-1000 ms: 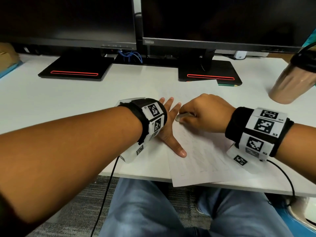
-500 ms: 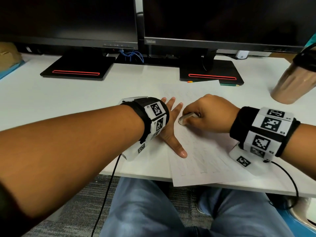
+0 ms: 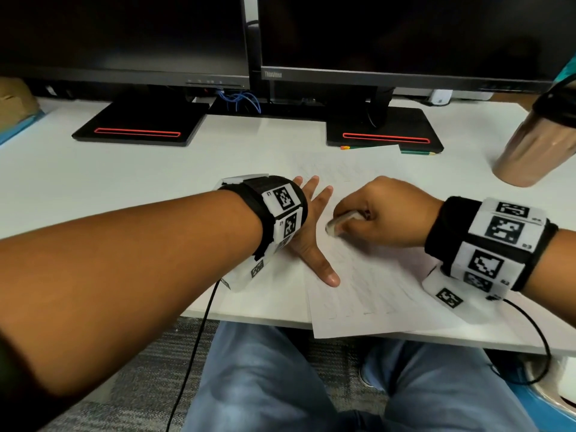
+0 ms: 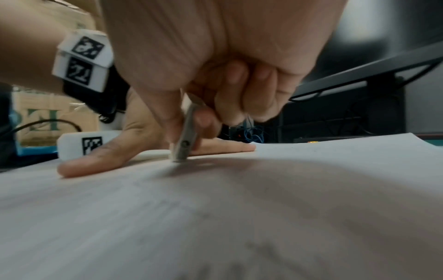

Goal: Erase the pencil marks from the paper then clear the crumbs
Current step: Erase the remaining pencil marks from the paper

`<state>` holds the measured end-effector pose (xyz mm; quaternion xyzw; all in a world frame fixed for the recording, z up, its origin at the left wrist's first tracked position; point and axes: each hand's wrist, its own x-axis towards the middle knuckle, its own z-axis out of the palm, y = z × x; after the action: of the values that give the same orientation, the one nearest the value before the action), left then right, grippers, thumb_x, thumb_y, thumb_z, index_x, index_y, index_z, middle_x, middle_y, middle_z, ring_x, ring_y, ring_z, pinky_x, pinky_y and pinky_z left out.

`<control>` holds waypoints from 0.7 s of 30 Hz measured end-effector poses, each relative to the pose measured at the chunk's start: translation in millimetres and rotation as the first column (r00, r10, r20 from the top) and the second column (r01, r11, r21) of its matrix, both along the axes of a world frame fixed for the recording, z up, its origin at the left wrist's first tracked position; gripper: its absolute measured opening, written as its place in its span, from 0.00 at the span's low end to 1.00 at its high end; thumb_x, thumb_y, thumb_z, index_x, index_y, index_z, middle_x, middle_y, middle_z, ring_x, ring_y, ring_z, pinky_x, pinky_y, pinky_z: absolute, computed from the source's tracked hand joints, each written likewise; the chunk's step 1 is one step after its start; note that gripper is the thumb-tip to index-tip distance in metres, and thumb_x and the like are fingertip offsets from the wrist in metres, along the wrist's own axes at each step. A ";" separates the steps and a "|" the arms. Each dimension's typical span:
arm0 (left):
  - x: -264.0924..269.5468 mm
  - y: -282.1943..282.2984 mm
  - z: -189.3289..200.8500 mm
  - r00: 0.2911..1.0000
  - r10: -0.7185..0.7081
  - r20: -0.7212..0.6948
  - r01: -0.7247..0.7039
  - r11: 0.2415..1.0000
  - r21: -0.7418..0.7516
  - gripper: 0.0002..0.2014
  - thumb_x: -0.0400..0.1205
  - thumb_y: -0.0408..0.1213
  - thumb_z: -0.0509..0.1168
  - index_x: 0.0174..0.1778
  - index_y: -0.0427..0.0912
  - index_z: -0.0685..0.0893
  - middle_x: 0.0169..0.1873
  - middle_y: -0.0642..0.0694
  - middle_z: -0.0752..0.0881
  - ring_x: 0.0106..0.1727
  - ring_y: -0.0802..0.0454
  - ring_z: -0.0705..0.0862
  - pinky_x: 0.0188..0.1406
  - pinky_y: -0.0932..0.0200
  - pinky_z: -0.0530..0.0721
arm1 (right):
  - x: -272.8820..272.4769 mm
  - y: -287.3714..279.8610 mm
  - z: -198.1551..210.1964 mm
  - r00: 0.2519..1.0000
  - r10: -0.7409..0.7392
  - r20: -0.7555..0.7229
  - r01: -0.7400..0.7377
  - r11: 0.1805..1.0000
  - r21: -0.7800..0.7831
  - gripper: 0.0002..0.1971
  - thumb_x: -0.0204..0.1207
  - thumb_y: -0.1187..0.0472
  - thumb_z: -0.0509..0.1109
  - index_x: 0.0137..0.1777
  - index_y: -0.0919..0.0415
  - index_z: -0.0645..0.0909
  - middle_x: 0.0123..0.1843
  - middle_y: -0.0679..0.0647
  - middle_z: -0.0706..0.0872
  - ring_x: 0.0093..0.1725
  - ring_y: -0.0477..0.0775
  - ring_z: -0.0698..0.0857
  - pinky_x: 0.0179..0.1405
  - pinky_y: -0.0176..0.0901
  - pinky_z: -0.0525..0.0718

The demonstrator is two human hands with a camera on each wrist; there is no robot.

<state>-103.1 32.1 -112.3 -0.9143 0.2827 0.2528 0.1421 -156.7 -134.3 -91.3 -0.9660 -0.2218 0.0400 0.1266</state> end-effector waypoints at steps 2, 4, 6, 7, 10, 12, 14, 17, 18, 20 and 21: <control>-0.5 -0.2 1.1 1.000 0.004 -0.001 -0.004 1.000 -0.004 0.80 0.48 0.86 0.66 0.82 0.52 0.22 0.83 0.45 0.25 0.85 0.37 0.30 0.82 0.31 0.40 | 1.9 -0.6 -0.6 0.997 -0.005 0.071 0.010 0.998 -0.058 0.12 0.78 0.43 0.66 0.47 0.47 0.88 0.34 0.44 0.87 0.31 0.45 0.81 0.36 0.46 0.82; -0.2 -0.9 0.7 1.000 0.004 0.002 -0.004 1.000 0.002 0.80 0.47 0.86 0.65 0.82 0.52 0.22 0.83 0.44 0.25 0.85 0.37 0.30 0.82 0.31 0.41 | -2.8 2.2 -4.9 0.997 0.064 0.047 -0.061 0.996 -0.058 0.10 0.78 0.45 0.67 0.48 0.46 0.88 0.33 0.44 0.88 0.30 0.45 0.81 0.36 0.44 0.81; -0.3 -0.4 1.3 1.000 0.005 0.001 -0.005 1.000 0.009 0.81 0.47 0.86 0.65 0.82 0.52 0.22 0.83 0.44 0.24 0.85 0.37 0.30 0.81 0.30 0.41 | -6.2 3.0 -3.7 0.996 0.082 -0.032 -0.083 0.997 -0.007 0.12 0.77 0.44 0.67 0.49 0.45 0.89 0.36 0.44 0.90 0.33 0.45 0.84 0.37 0.44 0.82; -0.5 -0.2 1.7 1.000 0.007 -0.002 -0.007 1.000 0.007 0.80 0.48 0.86 0.66 0.82 0.52 0.22 0.83 0.45 0.24 0.85 0.37 0.30 0.81 0.30 0.41 | -3.0 -0.2 -1.9 0.999 0.045 -0.021 -0.045 0.999 -0.007 0.13 0.76 0.43 0.66 0.49 0.45 0.89 0.37 0.45 0.90 0.34 0.46 0.85 0.37 0.44 0.83; -1.9 -0.8 3.0 1.000 0.010 -0.003 -0.010 1.000 -0.001 0.80 0.49 0.85 0.67 0.82 0.52 0.23 0.83 0.45 0.25 0.85 0.38 0.31 0.82 0.31 0.41 | 1.1 -4.4 -0.3 0.996 0.005 0.088 0.003 0.996 -0.092 0.14 0.77 0.42 0.65 0.47 0.48 0.87 0.36 0.46 0.89 0.35 0.50 0.84 0.37 0.46 0.83; -1.3 -1.4 2.5 1.000 0.011 -0.004 -0.011 1.000 0.008 0.80 0.48 0.85 0.66 0.82 0.52 0.23 0.83 0.45 0.25 0.85 0.38 0.30 0.82 0.31 0.41 | -4.5 0.8 -4.6 0.995 0.084 0.045 -0.081 0.995 -0.061 0.11 0.78 0.44 0.66 0.48 0.46 0.88 0.35 0.44 0.89 0.33 0.44 0.84 0.36 0.43 0.83; -0.8 -1.3 2.4 1.000 0.012 -0.008 -0.012 1.000 0.014 0.80 0.48 0.85 0.66 0.82 0.52 0.22 0.83 0.45 0.24 0.85 0.37 0.30 0.82 0.31 0.41 | -9.4 4.6 -4.8 0.993 0.107 -0.042 -0.106 0.994 0.014 0.09 0.77 0.45 0.68 0.49 0.44 0.89 0.35 0.42 0.89 0.33 0.42 0.84 0.36 0.42 0.82; -1.5 -0.9 3.1 1.000 0.011 -0.003 -0.011 1.000 0.010 0.80 0.49 0.85 0.66 0.82 0.52 0.22 0.83 0.45 0.24 0.85 0.38 0.30 0.82 0.31 0.41 | -1.1 -2.7 -2.2 0.998 0.026 0.064 -0.022 0.998 -0.062 0.12 0.78 0.43 0.66 0.48 0.46 0.88 0.36 0.45 0.89 0.34 0.47 0.84 0.38 0.47 0.84; -2.0 -1.2 3.2 1.000 0.011 0.000 -0.011 1.000 0.007 0.80 0.49 0.85 0.66 0.82 0.52 0.22 0.83 0.45 0.25 0.85 0.38 0.31 0.82 0.31 0.41 | -1.2 -2.8 -2.3 0.995 0.031 0.100 -0.021 0.995 -0.102 0.13 0.78 0.42 0.65 0.47 0.46 0.87 0.36 0.46 0.89 0.34 0.48 0.84 0.37 0.46 0.84; -2.0 -1.4 2.8 1.000 0.011 0.001 -0.011 1.000 0.007 0.80 0.48 0.85 0.66 0.82 0.52 0.23 0.83 0.45 0.25 0.85 0.38 0.31 0.82 0.31 0.41 | -5.3 0.7 -6.3 0.994 0.089 0.069 -0.083 0.992 -0.095 0.11 0.78 0.44 0.65 0.47 0.46 0.87 0.33 0.43 0.87 0.31 0.45 0.82 0.34 0.42 0.80; -2.0 -1.3 2.7 1.000 0.014 -0.001 -0.014 1.000 0.007 0.80 0.48 0.85 0.66 0.82 0.51 0.23 0.83 0.45 0.25 0.85 0.38 0.31 0.82 0.31 0.41 | -8.4 2.5 -7.1 0.994 0.112 0.018 -0.111 0.993 -0.047 0.10 0.78 0.44 0.67 0.47 0.45 0.88 0.32 0.41 0.86 0.31 0.43 0.81 0.33 0.40 0.79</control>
<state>-105.1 30.9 -109.7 -0.9156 0.2757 0.2550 0.1433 -165.2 -131.9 -98.4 -0.9551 -0.2757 0.0423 0.0999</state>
